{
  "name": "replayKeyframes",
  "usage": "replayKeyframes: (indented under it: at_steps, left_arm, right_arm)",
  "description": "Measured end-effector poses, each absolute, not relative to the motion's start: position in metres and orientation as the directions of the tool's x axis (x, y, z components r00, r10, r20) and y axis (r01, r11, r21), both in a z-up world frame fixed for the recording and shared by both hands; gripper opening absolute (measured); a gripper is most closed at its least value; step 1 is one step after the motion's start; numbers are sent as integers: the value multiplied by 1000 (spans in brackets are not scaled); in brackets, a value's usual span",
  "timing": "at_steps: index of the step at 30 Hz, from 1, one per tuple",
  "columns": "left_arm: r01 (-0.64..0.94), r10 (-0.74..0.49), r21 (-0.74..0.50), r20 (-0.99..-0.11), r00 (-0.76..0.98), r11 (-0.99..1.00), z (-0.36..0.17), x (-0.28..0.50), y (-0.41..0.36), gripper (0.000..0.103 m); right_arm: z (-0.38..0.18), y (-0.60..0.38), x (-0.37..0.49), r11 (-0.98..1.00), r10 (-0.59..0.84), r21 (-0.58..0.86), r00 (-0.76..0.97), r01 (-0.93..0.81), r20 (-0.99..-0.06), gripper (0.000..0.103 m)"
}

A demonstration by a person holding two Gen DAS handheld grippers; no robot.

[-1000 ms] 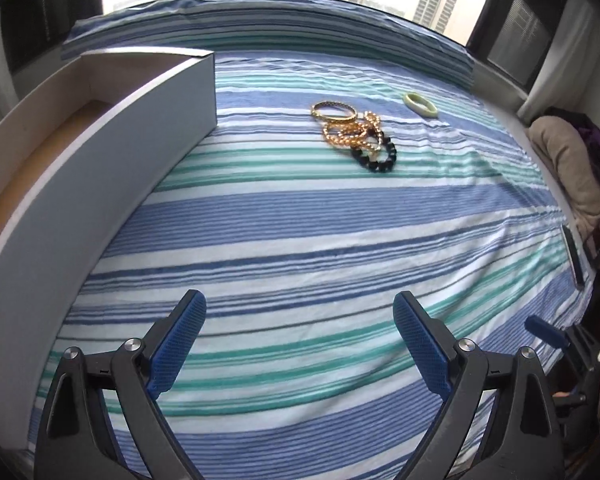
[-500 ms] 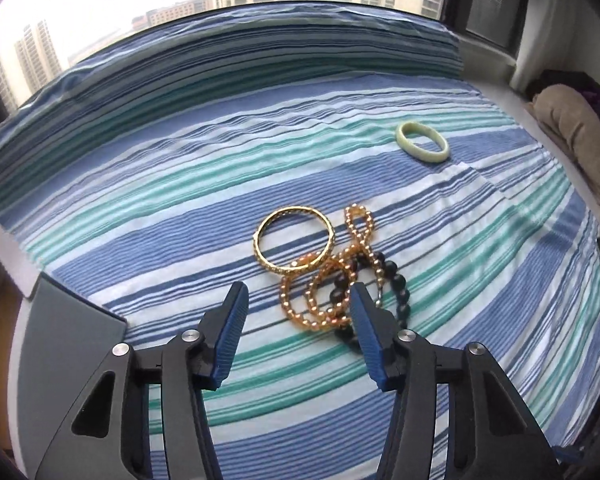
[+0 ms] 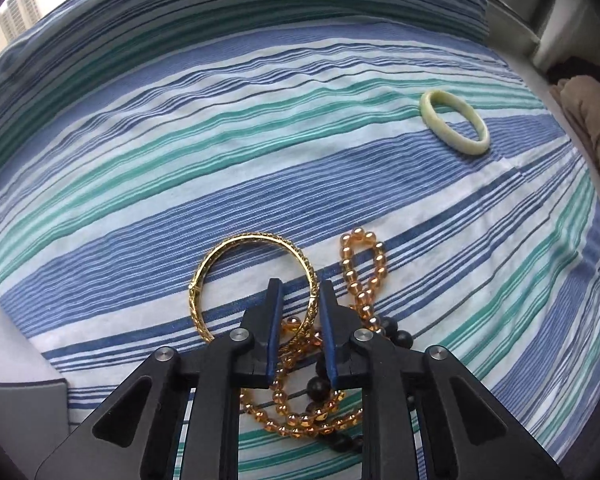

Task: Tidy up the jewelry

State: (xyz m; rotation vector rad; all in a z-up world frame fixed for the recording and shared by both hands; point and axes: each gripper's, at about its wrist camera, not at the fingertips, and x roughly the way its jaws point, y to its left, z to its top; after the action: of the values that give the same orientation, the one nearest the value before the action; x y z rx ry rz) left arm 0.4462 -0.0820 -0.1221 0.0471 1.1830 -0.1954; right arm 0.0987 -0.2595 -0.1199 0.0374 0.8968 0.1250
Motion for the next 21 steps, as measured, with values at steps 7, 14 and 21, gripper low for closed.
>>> replayKeyframes:
  at_steps: [7, 14, 21]
  left_arm:
    - [98, -143, -112, -898, 416, 989, -107, 423, -55, 3]
    - [87, -14, 27, -897, 442, 996, -82, 314, -5, 3]
    - [91, 1, 35, -934, 356, 995, -106, 186, 25, 4]
  right_arm:
    - [-116, -258, 95, 992, 124, 80, 628, -98, -768, 80]
    - [-115, -260, 95, 992, 125, 96, 630, -80, -766, 80]
    - [-112, -250, 96, 990, 138, 103, 627, -93, -767, 80]
